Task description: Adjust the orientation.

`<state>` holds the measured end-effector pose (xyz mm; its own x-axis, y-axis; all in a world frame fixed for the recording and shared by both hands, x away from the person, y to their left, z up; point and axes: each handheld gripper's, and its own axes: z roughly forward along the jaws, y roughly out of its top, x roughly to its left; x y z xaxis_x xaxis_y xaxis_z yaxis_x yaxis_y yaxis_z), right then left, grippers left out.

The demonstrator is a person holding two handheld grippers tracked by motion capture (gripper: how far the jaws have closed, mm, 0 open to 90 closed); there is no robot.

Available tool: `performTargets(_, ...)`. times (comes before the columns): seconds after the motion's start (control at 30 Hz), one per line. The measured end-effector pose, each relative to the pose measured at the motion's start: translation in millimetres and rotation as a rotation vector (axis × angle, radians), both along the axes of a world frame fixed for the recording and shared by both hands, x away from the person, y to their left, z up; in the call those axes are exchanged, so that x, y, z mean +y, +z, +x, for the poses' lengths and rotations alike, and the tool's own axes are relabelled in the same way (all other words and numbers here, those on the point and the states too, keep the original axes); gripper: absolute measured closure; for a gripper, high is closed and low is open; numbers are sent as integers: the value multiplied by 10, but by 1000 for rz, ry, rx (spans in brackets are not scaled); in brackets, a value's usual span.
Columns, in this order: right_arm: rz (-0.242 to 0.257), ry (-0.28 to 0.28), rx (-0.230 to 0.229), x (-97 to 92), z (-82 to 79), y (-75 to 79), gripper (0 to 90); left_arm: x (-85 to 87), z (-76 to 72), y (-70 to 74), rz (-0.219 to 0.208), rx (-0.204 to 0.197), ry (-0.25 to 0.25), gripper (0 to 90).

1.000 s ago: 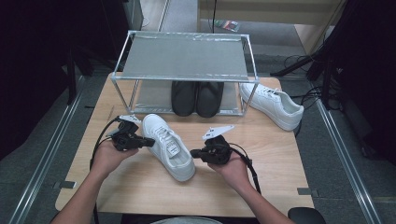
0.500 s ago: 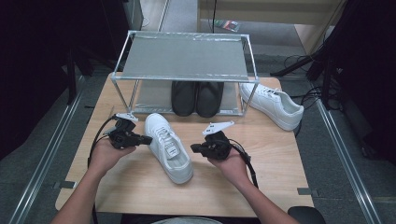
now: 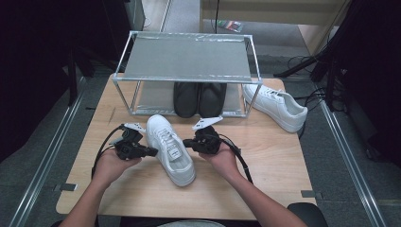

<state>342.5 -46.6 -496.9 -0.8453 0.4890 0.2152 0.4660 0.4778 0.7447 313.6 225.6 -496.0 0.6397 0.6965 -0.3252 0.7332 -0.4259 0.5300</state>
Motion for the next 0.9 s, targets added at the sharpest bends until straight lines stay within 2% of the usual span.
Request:
performTargets(0.13,-8,-8,2,10,-31,8,900,16,4,-17,-18,2,-3,900)
performTargets(0.27,5,-13,14,-20,-58,7,900,-16,6,-16,-15,-2,-7,900)
performTargets(0.47,-2,-19,26,-100,-79,17,900,-109,33,-19,-17,1,-50,900)
performTargets(0.67,-16,-42,33,-251,-102,37,900,-282,43,-24,-24,2,-104,900)
performTargets(0.77,-22,-56,35,-351,-111,45,900,-392,45,-26,-21,-11,-133,900)
performTargets(0.9,-23,-89,33,-493,-115,61,900,-550,38,-42,-40,-13,-147,900)
